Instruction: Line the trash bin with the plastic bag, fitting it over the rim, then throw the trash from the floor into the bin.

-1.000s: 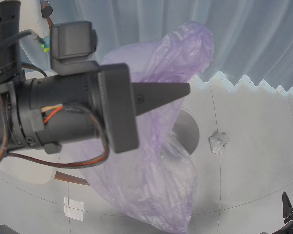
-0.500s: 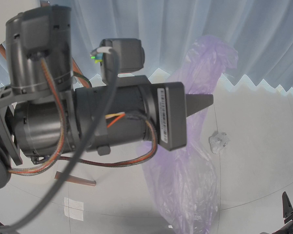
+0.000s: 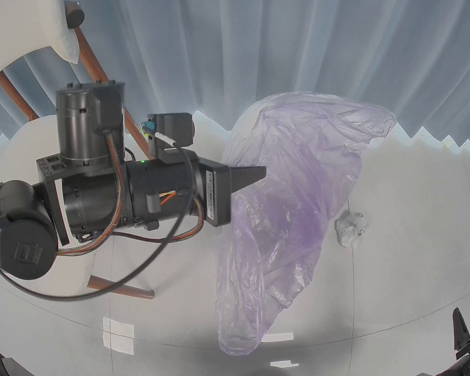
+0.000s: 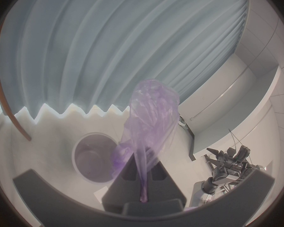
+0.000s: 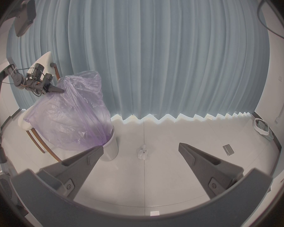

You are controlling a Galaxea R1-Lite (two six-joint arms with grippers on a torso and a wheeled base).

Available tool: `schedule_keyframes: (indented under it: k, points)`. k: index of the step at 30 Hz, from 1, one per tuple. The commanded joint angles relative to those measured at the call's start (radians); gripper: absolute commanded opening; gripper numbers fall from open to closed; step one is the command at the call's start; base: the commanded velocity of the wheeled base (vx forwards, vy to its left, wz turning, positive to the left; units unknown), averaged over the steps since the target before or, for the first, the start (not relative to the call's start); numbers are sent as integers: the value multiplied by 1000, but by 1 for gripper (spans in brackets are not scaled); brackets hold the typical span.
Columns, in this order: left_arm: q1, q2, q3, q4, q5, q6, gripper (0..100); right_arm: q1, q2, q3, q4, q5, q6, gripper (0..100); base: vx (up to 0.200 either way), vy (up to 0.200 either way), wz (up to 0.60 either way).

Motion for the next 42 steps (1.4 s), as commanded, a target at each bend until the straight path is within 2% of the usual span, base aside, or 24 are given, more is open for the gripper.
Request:
schedule_keyframes:
  k: [1,4,8,10,12,16,19,20,22,25,30,33,36,37,38,42]
  points:
    - [59,9,56,-28,6,16,0,0,-17,18,-1,0,0,100,0,0,0]
    - [60,10,65,-57,67,14,0,0,-17,18,-1,0,0,100,0,0,0]
    - [54,7,90,-112,279,-44,0,0,-17,18,-1,0,-2,100,0,0,0]
    - [53,7,102,-143,359,-55,0,0,-17,18,2,0,-3,100,0,0,0]
    - [53,9,131,-154,399,-52,0,0,-17,18,4,2,-5,100,0,0,0]
    - [45,33,139,-157,394,25,0,0,-17,18,2,13,-12,100,0,0,0]
    - [43,65,114,-157,362,76,0,0,-17,18,2,13,-11,100,0,0,0]
    - [28,113,71,-158,280,122,0,0,-17,18,2,13,-12,100,0,0,0]
    - [5,145,64,-158,236,148,0,0,-17,18,2,13,-12,100,0,0,0]
    - [-24,176,45,-168,228,183,0,0,-17,18,2,14,-22,100,0,0,0]
    - [-127,265,-30,-227,227,251,0,0,-17,18,2,14,-35,100,0,0,0]
    - [-161,274,-30,-212,231,364,0,5,-5,-33,-25,22,-23,100,0,0,0]
    - [-156,266,7,-183,254,513,0,78,244,-242,-93,22,75,100,0,0,0]
    - [-156,266,7,-183,254,513,0,78,244,-242,-93,22,75,100,0,0,0]
    - [-151,259,42,-166,273,610,0,189,364,-303,-119,28,158,100,0,0,0]
    - [-153,243,125,-172,316,711,0,321,583,-346,-105,36,281,100,0,0,0]
